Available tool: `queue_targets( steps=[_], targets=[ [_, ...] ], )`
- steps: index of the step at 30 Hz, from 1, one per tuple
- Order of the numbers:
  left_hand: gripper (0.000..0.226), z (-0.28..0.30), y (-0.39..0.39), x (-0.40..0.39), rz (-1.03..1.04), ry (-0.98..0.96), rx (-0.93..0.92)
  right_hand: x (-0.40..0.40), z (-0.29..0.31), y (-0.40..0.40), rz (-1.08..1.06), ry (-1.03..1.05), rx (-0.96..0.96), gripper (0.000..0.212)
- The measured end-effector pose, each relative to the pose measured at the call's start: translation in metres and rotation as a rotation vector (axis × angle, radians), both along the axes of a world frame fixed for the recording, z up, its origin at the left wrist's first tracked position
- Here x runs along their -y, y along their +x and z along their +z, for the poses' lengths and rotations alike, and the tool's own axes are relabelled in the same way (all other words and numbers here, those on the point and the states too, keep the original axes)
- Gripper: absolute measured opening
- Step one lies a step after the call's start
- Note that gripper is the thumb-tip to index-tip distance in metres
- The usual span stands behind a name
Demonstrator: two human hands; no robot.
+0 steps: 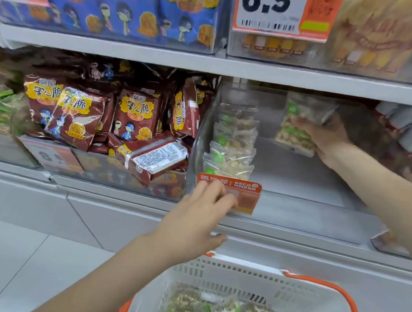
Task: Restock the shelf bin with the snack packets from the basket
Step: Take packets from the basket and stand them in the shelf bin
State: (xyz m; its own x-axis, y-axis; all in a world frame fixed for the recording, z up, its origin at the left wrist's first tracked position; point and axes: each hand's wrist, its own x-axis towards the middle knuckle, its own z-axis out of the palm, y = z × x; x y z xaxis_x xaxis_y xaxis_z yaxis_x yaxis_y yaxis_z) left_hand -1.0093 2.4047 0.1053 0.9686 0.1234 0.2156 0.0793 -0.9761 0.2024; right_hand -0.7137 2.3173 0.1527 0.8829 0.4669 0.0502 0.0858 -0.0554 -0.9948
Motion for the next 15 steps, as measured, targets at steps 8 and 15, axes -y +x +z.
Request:
queue_targets(
  steps=[8,15],
  targets=[
    [0.054,-0.016,0.000,-0.012,-0.070,0.201,0.061,-0.051,-0.059,0.043,0.078,-0.204,0.203,0.113],
    [0.047,-0.015,0.001,-0.005,-0.039,0.168,0.064,-0.050,-0.060,0.038,-0.053,-0.445,0.290,0.103]
  ],
)
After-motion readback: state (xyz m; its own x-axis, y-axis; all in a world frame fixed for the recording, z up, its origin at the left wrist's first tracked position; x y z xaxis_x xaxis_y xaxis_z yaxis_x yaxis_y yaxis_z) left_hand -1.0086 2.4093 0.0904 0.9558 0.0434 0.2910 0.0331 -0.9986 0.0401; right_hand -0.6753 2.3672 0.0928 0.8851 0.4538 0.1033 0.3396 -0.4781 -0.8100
